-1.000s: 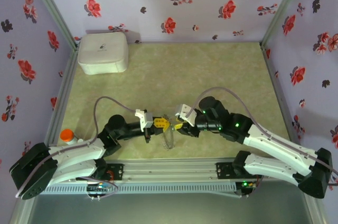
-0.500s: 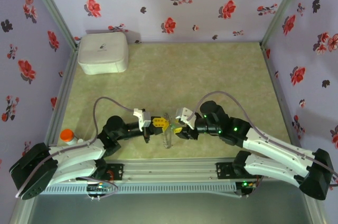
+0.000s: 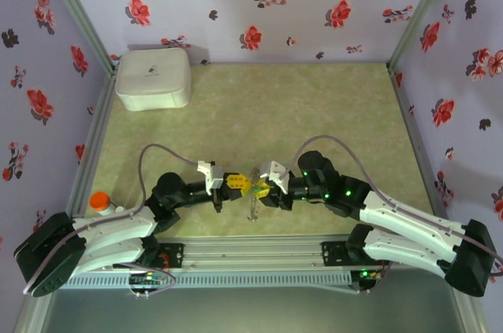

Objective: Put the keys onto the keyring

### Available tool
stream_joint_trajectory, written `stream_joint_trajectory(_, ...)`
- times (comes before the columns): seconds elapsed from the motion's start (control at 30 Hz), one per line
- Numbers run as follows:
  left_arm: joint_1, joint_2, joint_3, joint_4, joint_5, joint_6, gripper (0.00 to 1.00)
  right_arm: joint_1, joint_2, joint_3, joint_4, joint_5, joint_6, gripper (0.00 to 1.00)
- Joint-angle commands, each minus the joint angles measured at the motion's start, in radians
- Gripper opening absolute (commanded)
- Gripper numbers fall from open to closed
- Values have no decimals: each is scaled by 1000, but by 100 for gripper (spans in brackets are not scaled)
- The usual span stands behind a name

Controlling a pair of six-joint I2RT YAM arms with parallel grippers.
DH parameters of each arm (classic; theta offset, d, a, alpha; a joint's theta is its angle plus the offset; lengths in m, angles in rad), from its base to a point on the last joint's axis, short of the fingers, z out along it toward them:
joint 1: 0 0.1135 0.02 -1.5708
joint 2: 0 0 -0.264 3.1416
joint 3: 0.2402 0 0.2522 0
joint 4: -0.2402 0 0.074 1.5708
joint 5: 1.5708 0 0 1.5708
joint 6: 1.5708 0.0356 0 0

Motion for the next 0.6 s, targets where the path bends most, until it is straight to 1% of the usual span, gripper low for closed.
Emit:
stream_joint_trajectory(0.0, -4, -12, 14, 69, 14, -5, 0, -1, 5, -8, 46, -31, 21, 21)
stream_joint_trajectory(0.13, -4, -17, 10, 68, 11, -3, 0, -2, 4, -2, 37, -24, 16, 12)
stream_joint_trajectory(0.3, -4, -31, -1, 62, -4, 9, 0, -3, -10, 33, -40, 1, -13, 0)
stream_joint_trajectory(0.57, -4, -26, -1, 17, -10, 47, 0, -2, -27, 133, -172, 26, -36, 0)
